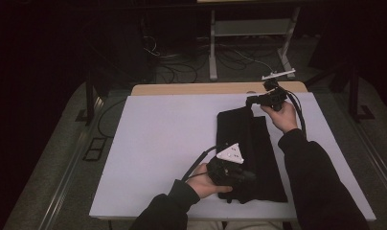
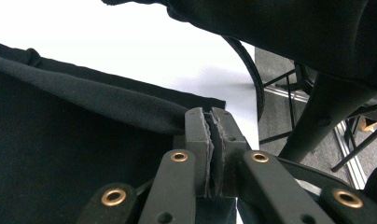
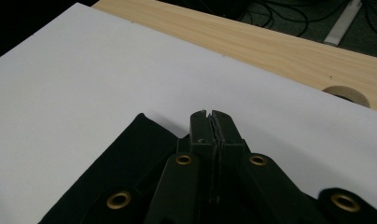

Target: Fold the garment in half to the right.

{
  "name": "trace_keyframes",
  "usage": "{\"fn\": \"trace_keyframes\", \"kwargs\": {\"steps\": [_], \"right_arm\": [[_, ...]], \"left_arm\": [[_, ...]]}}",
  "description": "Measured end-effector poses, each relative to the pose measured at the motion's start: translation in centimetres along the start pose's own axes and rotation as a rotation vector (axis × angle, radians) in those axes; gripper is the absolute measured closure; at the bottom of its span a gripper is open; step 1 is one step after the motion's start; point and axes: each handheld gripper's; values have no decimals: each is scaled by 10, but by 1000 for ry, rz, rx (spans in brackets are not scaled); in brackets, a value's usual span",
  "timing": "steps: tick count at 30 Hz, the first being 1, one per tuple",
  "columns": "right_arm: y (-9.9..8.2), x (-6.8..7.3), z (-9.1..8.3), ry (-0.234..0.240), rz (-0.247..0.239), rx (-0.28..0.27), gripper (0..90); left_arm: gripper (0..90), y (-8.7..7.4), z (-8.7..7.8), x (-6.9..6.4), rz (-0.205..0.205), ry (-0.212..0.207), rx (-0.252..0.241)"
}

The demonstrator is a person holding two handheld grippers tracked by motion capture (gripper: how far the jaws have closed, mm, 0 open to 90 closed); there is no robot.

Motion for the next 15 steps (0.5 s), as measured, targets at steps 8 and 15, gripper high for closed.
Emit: {"fn": "trace_keyframes", "kwargs": {"steps": [8,15], "right_arm": [[-7,-6,-1,-9,10,9,871],[-14,-11,0,-15,23,13,871]], "left_arm": [[848,0,10,0,-5,-8,-3],[848,-1,16,2,-7,-12,4]]}}
Point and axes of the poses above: each handheld gripper's, and its own axes: z roughly forward along the jaws, y roughly out of its top, x roughly to its left, and after that the axes turned 4 degrees about -z, right-handed
